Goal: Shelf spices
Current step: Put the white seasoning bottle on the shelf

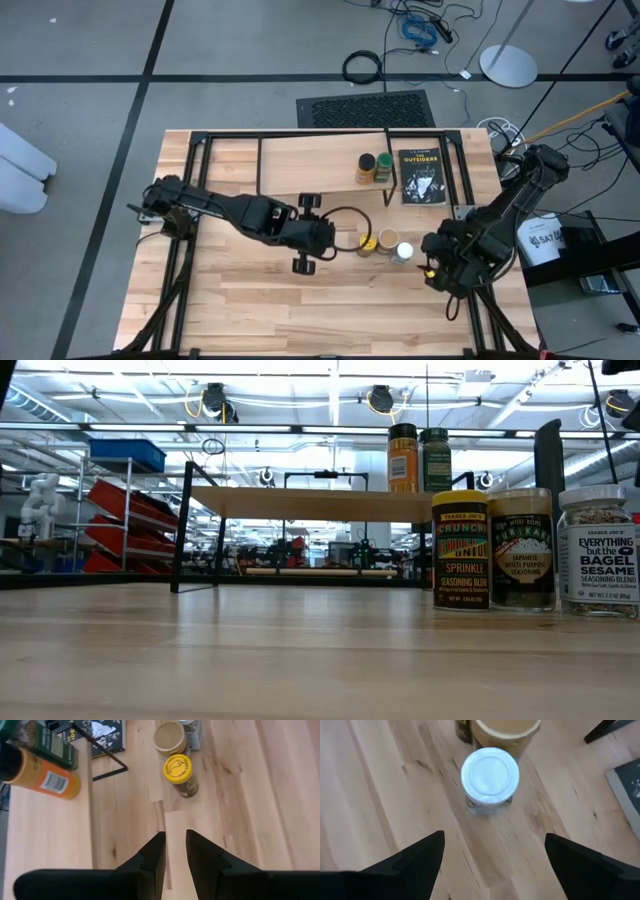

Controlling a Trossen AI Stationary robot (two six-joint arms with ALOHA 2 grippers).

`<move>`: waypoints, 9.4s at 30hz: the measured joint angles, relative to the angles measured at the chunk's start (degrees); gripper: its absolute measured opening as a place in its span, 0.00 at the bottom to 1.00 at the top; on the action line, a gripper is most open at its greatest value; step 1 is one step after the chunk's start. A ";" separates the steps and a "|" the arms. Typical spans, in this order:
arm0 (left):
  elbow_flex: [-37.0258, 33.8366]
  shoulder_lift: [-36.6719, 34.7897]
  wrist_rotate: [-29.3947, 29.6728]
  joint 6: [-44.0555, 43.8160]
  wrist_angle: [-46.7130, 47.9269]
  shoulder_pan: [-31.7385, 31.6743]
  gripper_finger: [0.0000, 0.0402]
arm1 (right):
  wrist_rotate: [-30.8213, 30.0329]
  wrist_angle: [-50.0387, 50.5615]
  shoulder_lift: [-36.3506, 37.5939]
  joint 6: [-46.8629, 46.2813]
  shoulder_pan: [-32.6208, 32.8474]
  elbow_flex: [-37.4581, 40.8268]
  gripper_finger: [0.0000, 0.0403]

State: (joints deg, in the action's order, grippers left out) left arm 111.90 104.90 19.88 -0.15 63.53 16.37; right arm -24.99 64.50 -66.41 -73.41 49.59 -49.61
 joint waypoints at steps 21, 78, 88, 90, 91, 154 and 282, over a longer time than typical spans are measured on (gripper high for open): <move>-6.45 0.00 0.31 -1.07 -2.85 0.84 0.21 | -0.39 -9.39 -2.29 11.72 -11.04 0.55 0.94; -7.43 -0.02 -4.30 -7.14 -14.79 1.40 0.26 | 21.20 -14.65 -10.05 27.57 -22.31 -3.52 0.48; -12.72 -0.07 -4.79 -10.06 -30.79 2.52 0.69 | 19.11 -10.67 -10.05 32.56 -20.16 -16.49 0.48; -14.55 -0.04 -4.83 -10.51 -33.41 2.75 0.76 | 18.56 -10.69 -10.01 34.82 -20.22 -19.46 0.47; -15.19 -0.02 -4.87 -10.55 -34.56 2.91 0.79 | 18.27 -10.53 -10.01 35.97 -20.23 -20.76 0.47; -15.91 3.21 -7.22 -11.83 -48.36 -2.37 0.50 | 12.66 -13.19 -10.43 52.43 -24.55 -31.20 0.49; -58.53 -19.88 -30.60 5.00 -74.47 -38.63 0.53 | -15.83 5.51 -7.10 26.52 -1.47 -33.40 0.81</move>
State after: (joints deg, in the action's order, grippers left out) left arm 53.36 85.02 -10.72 4.85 -10.94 -22.26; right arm -40.82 70.02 -73.52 -46.89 48.12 -83.01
